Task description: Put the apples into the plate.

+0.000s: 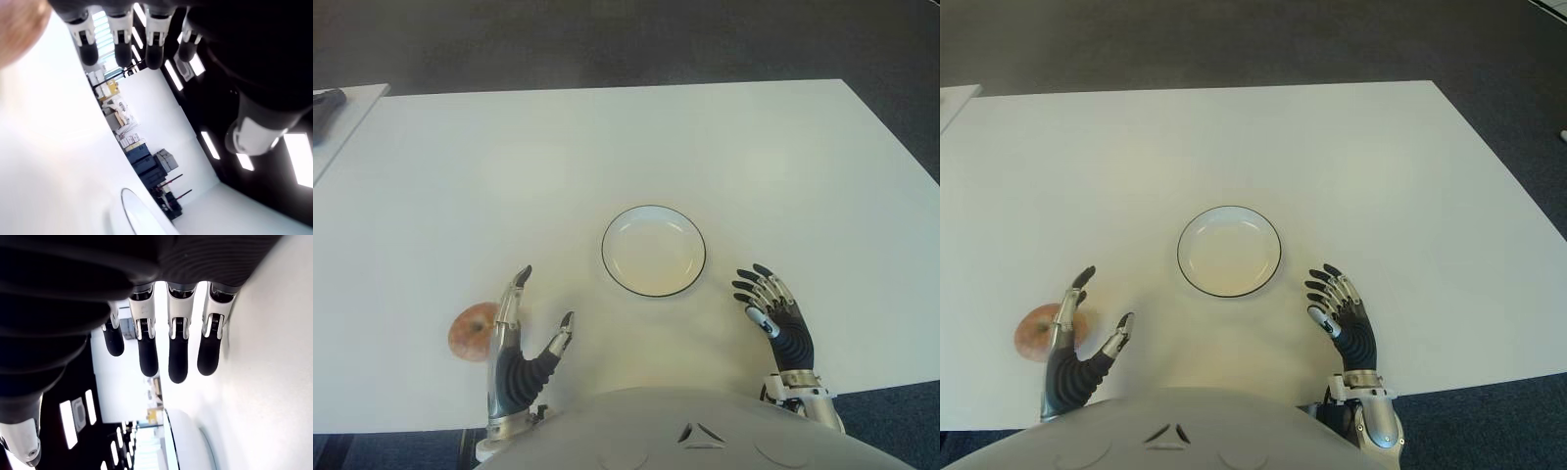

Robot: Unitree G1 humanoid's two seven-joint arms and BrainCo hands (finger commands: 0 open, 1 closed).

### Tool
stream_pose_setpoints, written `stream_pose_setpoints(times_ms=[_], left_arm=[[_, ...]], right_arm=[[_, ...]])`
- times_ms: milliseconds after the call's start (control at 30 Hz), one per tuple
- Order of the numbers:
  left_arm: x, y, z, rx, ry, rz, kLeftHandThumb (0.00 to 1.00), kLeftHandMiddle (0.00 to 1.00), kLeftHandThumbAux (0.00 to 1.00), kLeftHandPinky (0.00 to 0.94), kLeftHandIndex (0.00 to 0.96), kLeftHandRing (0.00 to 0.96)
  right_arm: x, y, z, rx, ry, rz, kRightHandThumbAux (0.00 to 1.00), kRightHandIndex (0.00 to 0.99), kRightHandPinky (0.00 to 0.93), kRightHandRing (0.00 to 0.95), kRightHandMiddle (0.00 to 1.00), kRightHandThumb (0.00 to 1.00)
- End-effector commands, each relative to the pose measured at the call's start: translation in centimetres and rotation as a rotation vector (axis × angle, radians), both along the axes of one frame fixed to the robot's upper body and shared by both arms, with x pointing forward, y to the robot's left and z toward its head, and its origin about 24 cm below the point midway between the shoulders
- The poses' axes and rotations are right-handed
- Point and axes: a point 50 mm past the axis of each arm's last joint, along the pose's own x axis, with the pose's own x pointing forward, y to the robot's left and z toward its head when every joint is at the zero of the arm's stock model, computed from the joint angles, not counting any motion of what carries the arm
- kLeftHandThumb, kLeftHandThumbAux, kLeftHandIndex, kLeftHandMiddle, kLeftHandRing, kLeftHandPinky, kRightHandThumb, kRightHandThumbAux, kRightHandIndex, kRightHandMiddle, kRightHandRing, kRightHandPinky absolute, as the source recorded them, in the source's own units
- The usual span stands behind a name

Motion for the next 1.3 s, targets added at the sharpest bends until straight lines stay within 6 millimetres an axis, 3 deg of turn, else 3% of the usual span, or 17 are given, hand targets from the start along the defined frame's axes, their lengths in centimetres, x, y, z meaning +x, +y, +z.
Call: stream_pose_setpoints(times_ms=[33,200,400,767,933,1300], left_arm=[[-0.3,0.3,0.7,0.27,0.03,-0.007,0.307,0.131,0.543,0.08,0.099,0.108],[-0.2,0.8,0.9,0.418,0.033,-0.018,0.43,0.133,0.471,0.104,0.109,0.117],[0.1,1.6,0.7,0.515,0.039,-0.029,0.491,0.118,0.409,0.09,0.109,0.098],[0.3,4.0,0.8,0.656,0.085,-0.054,0.488,0.084,0.364,0.08,0.113,0.058],[0.8,6.0,0.4,0.728,0.09,-0.063,0.468,0.093,0.356,0.086,0.125,0.065],[1.0,7.6,-0.1,0.801,0.073,-0.083,0.399,0.135,0.363,0.133,0.164,0.104]], right_arm=[[-0.5,0.1,-0.9,0.01,0.059,0.0,0.628,0.156,0.317,0.291,0.275,0.466],[-0.4,0.1,-1.0,0.007,0.056,0.012,0.63,0.161,0.311,0.288,0.272,0.449],[-0.5,0.1,-1.0,0.014,0.058,0.008,0.626,0.161,0.307,0.281,0.265,0.439],[-0.6,0.1,-0.8,0.008,0.07,-0.013,0.619,0.152,0.302,0.285,0.271,0.467],[-0.6,0.1,-0.8,0.015,0.068,-0.016,0.612,0.148,0.296,0.284,0.273,0.479],[-0.6,-0.2,-0.8,0.019,0.061,-0.003,0.619,0.158,0.282,0.275,0.272,0.447]])
